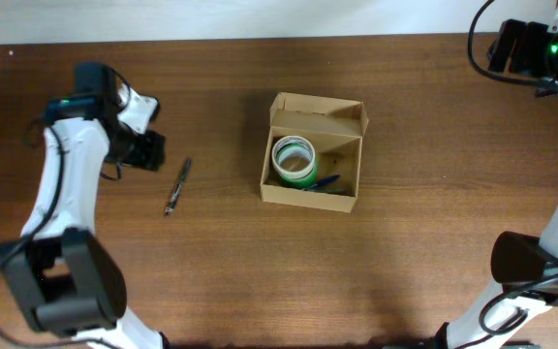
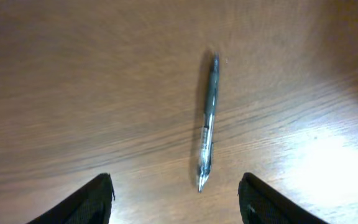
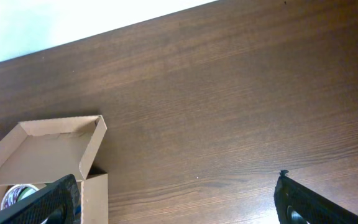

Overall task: Pack container
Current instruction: 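Move the left gripper to the grey pen and grasp it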

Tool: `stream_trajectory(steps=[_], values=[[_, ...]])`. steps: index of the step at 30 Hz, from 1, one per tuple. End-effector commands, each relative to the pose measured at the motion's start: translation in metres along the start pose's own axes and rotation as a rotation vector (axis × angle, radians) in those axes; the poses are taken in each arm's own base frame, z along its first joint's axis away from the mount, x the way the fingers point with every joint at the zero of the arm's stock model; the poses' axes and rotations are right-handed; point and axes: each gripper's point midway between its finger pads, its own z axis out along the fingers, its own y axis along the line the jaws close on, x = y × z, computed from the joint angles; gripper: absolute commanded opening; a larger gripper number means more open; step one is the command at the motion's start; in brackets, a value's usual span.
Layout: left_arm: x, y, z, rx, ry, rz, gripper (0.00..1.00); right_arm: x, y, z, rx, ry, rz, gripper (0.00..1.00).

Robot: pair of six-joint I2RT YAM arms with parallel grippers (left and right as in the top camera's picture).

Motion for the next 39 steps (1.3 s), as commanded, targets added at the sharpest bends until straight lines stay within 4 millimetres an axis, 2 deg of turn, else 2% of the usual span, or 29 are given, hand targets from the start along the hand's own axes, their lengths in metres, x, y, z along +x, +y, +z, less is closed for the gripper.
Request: stream_trajectory(steps=[1, 4, 7, 11, 22, 24, 34, 37, 39], values=[[0.001, -0.016, 0.036, 0.069, 0.057, 0.122, 0.64, -0.001, 0.0, -0.006, -0.004, -0.013, 0.007, 0.99], [0.011, -0.02, 0.065, 0.101, 0.134, 0.135, 0.64, -0.001, 0.0, -0.006, -0.004, -0.013, 0.007, 0.99], [0.019, -0.021, 0.086, 0.123, 0.18, 0.151, 0.6, -0.001, 0.0, -0.006, -0.004, -0.013, 0.007, 0.99], [0.027, -0.023, 0.103, 0.146, 0.224, 0.179, 0.55, -0.001, 0.0, -0.006, -0.004, -0.013, 0.007, 0.99], [0.033, -0.021, 0.112, 0.114, 0.271, 0.231, 0.55, -0.001, 0.0, -0.006, -0.004, -0.013, 0.007, 0.99], [0.034, -0.022, 0.114, 0.098, 0.284, 0.245, 0.52, -0.001, 0.0, -0.006, -0.004, -0.013, 0.007, 0.99], [0.044, -0.039, 0.14, 0.031, 0.383, 0.269, 0.51, -0.001, 0.0, -0.006, -0.004, -0.013, 0.007, 0.99], [0.042, -0.036, 0.142, 0.007, 0.378, 0.221, 0.51, -0.001, 0.0, -0.006, -0.004, -0.013, 0.007, 0.99], [0.042, -0.036, 0.142, 0.01, 0.378, 0.218, 0.46, -0.001, 0.0, -0.006, -0.004, -0.013, 0.007, 0.99]])
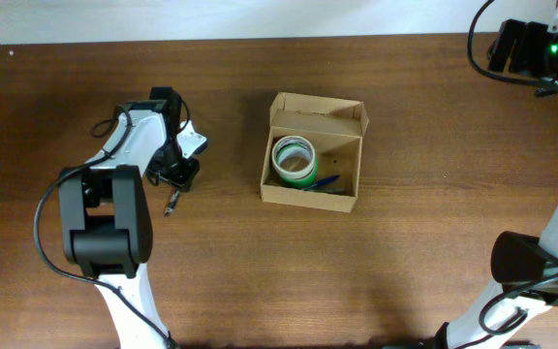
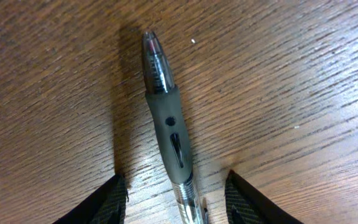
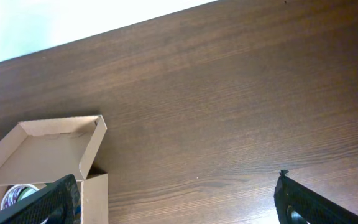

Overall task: Pack container
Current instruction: 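Move the left gripper to the grey pen and grasp it, then carry the grey pen into the box and release, left gripper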

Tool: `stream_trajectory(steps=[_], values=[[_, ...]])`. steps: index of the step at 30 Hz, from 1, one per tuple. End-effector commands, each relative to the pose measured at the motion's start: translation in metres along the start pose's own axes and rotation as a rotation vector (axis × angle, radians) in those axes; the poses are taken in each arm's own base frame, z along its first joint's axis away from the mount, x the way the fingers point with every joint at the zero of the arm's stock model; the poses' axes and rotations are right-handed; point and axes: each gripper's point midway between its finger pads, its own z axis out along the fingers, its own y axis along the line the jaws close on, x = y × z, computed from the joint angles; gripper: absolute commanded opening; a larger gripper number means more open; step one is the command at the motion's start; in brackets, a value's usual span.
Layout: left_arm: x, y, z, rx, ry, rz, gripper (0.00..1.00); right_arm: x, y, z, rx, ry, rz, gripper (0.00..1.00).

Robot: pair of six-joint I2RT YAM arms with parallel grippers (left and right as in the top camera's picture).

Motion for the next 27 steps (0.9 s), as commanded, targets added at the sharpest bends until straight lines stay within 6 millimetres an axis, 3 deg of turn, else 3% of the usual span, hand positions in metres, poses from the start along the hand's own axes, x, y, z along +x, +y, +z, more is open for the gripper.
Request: stream_trajectory(steps=[1, 6, 20, 21, 23, 25, 27], values=[[0.004, -0.009, 0.03, 0.053, 0.047, -0.03, 0.41, -0.001, 0.0, -0.006, -0.004, -0.013, 0.006, 0.99], [-0.005, -0.025, 0.029, 0.155, -0.006, -0.041, 0.4, -0.001, 0.0, -0.006, -0.004, -0.013, 0.006, 0.99], [-0.019, -0.026, 0.028, 0.169, -0.06, -0.073, 0.41, -0.001, 0.0, -0.006, -0.004, -0.014, 0.006, 0.99], [-0.018, -0.026, 0.028, 0.17, -0.059, -0.073, 0.38, -0.001, 0.0, -0.006, -0.004, -0.013, 0.006, 0.99], [-0.016, -0.027, 0.028, 0.174, -0.049, -0.073, 0.18, -0.001, 0.0, -0.006, -0.004, -0.013, 0.006, 0.99], [-0.014, -0.028, 0.028, 0.177, -0.041, -0.073, 0.03, -0.001, 0.0, -0.006, -0.004, -0.013, 0.006, 0.99], [-0.014, -0.028, 0.028, 0.178, -0.04, -0.073, 0.02, -0.001, 0.0, -0.006, -0.004, -0.013, 0.006, 0.99]])
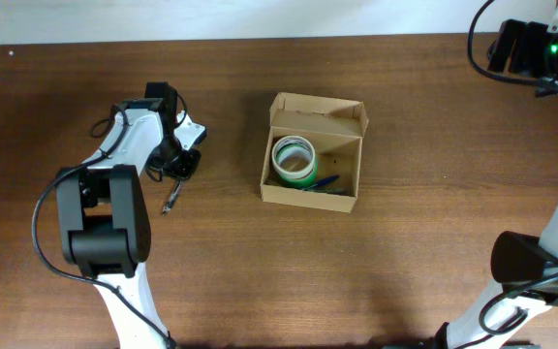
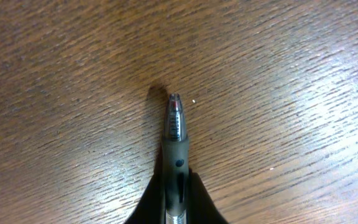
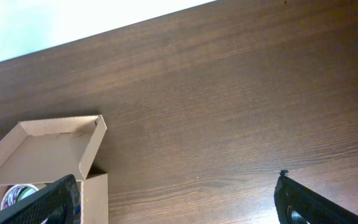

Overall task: Pack container
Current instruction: 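Carry the grey pen into the box and release, left gripper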

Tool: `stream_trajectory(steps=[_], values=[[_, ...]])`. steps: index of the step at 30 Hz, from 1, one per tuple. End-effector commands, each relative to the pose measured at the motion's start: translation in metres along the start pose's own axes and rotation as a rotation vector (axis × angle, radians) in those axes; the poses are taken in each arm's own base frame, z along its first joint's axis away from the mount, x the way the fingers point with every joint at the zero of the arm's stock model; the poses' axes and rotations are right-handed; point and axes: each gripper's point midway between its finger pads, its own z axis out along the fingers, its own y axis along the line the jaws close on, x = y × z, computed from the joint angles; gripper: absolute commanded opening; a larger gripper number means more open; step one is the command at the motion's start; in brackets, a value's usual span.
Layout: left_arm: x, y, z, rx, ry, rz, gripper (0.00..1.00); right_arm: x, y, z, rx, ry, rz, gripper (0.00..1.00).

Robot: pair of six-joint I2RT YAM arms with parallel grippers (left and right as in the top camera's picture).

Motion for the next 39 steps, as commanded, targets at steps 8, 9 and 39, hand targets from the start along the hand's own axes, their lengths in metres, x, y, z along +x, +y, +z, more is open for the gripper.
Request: stream_trajectory(steps=[8, 9, 39], values=[[0.007, -0.018, 0.026, 0.098, 0.053, 0.029, 0.02, -0.001, 0.0, -0.006, -0.004, -0.014, 0.007, 0.99], [0.002, -0.016, 0.019, 0.093, 0.042, 0.03, 0.02, -0.001, 0.0, -0.006, -0.004, -0.014, 0.007, 0.99], [-0.073, -0.262, -0.25, 0.018, -0.397, 1.29, 0.02, -0.001, 0.0, -0.006, -0.004, -0.014, 0.007, 0.99]])
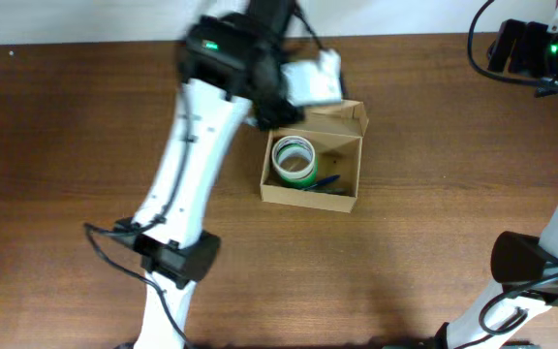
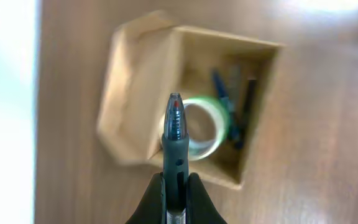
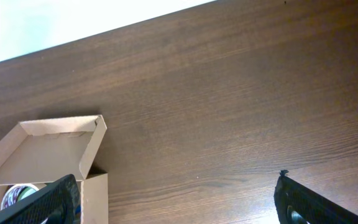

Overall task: Pack container
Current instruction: 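Carry the grey pen into the box and release, left gripper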

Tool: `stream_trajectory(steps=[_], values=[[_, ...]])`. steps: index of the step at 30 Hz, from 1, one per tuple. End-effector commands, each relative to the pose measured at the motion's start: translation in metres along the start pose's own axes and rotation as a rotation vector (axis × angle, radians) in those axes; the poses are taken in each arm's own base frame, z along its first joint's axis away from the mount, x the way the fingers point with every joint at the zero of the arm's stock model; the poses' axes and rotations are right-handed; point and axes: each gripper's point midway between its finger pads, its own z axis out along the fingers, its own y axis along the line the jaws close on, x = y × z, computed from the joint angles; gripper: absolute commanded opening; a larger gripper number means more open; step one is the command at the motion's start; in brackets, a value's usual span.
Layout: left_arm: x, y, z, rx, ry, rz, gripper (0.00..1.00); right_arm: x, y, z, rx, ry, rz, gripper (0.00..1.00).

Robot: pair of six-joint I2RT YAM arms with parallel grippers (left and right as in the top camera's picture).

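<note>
An open cardboard box [image 1: 347, 199] stands mid-table with a green tape roll [image 1: 294, 159] and a few pens [image 1: 325, 181] inside. My left gripper [image 2: 175, 186] is shut on a dark-grip pen [image 2: 174, 134], held high above the box [image 2: 129, 81]; the pen's tip points over the tape roll [image 2: 213, 115]. In the overhead view the left arm's wrist [image 1: 298, 78] hovers at the box's back left corner. My right gripper [image 3: 179, 199] is open, high over bare table at the far right, with the box's lid flap [image 3: 48, 140] at the lower left of its view.
The brown wooden table [image 1: 434, 252] runs out to a white wall edge at the back. The right arm [image 1: 541, 48] stays at the back right corner, its base at the front right.
My left gripper has gone from the table at the left to high above the box, with the pen in it. The pen no longer lies on the table. The right arm has not moved.
The pen lay on the table left of the box with my left gripper open above it. Then the fingers stood low on either side of the pen, then shut on it. Now the pen is held over the box.
</note>
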Motion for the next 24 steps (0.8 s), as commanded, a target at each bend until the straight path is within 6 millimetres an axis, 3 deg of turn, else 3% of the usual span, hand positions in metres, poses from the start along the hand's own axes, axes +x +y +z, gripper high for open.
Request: stream_trajectory(steps=[1, 7, 12, 24], values=[[-0.008, -0.041, 0.036, 0.158, 0.039, 0.219, 0.02, -0.001, 0.0, -0.006, -0.004, -0.014, 0.007, 0.99], [0.006, -0.08, 0.094, 0.321, 0.126, 0.261, 0.01, -0.001, 0.0, -0.006, -0.004, -0.014, 0.007, 0.99], [0.011, -0.089, 0.125, 0.345, 0.136, 0.27, 0.02, -0.001, 0.0, -0.006, -0.004, -0.014, 0.007, 0.99], [0.027, -0.106, 0.165, 0.395, 0.152, 0.266, 0.01, -0.001, 0.0, -0.006, -0.004, -0.014, 0.007, 0.99]])
